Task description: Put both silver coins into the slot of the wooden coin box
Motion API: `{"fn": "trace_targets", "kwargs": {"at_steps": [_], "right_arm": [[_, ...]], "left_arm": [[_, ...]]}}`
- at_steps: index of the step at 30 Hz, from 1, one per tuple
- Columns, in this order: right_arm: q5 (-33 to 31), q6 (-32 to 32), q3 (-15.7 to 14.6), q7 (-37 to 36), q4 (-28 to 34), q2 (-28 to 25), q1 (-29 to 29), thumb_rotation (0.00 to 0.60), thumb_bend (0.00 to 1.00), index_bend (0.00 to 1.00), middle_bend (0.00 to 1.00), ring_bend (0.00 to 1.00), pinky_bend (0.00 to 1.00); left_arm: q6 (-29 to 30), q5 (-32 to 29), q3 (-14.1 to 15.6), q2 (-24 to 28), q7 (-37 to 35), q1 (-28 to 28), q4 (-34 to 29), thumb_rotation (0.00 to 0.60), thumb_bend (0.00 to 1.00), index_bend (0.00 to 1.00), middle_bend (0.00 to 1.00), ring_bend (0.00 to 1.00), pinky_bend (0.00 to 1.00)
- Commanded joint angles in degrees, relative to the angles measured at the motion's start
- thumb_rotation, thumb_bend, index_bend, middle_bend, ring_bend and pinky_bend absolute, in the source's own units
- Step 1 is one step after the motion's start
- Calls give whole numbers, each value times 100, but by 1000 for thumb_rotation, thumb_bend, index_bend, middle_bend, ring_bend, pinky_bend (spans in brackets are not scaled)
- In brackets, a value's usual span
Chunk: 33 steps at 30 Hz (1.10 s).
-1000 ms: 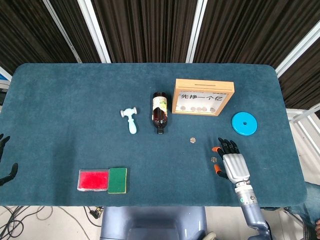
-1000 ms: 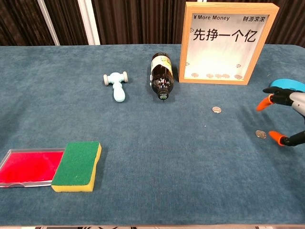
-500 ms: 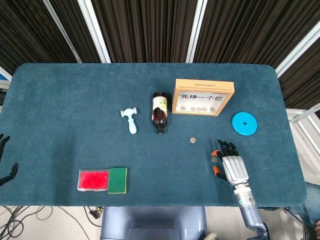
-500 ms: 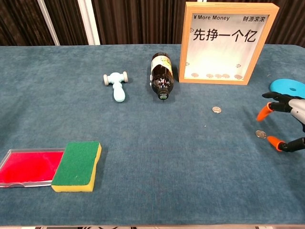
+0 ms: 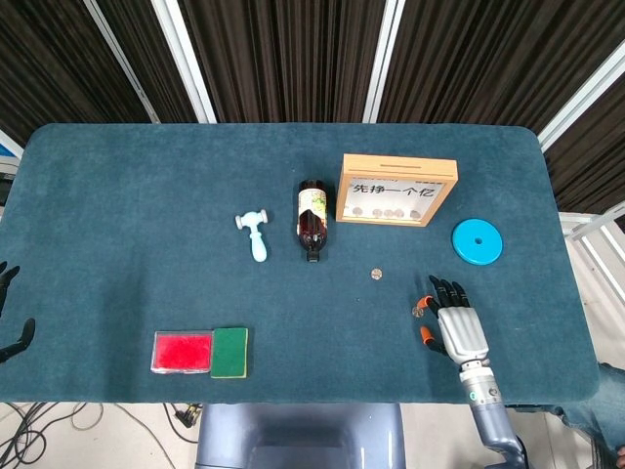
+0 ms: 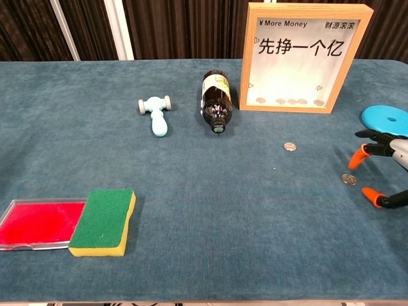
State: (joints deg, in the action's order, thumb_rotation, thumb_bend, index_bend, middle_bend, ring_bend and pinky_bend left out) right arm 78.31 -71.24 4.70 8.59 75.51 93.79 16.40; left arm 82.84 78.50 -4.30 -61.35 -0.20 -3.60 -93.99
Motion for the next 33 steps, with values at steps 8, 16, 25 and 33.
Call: {"fn": "trace_targets", "kwargs": {"at_steps": [8, 16, 25, 33], "right_arm": [[-14, 68, -18, -73, -146, 58, 4, 600, 468, 376, 45, 0, 0], [-34, 99, 0, -121, -218, 101, 12, 600, 468, 376, 45, 0, 0], [-40, 158, 8, -143, -280, 125, 42, 600, 469, 376, 45, 0, 0], [-86, 215, 32, -126, -327, 154, 66, 600, 468, 376, 45, 0, 0]], "left_arm": [[4, 3, 0, -4, 12, -2, 4, 600, 396, 98, 0, 0, 0], [-1, -6, -1, -3, 18, -4, 4, 600, 396, 99, 0, 0, 0], [-8, -19, -3, -3, 30, -6, 4, 600, 396, 104, 0, 0, 0], [-6, -26, -7, -4, 35, -6, 7, 600, 396, 104, 0, 0, 0]]}}
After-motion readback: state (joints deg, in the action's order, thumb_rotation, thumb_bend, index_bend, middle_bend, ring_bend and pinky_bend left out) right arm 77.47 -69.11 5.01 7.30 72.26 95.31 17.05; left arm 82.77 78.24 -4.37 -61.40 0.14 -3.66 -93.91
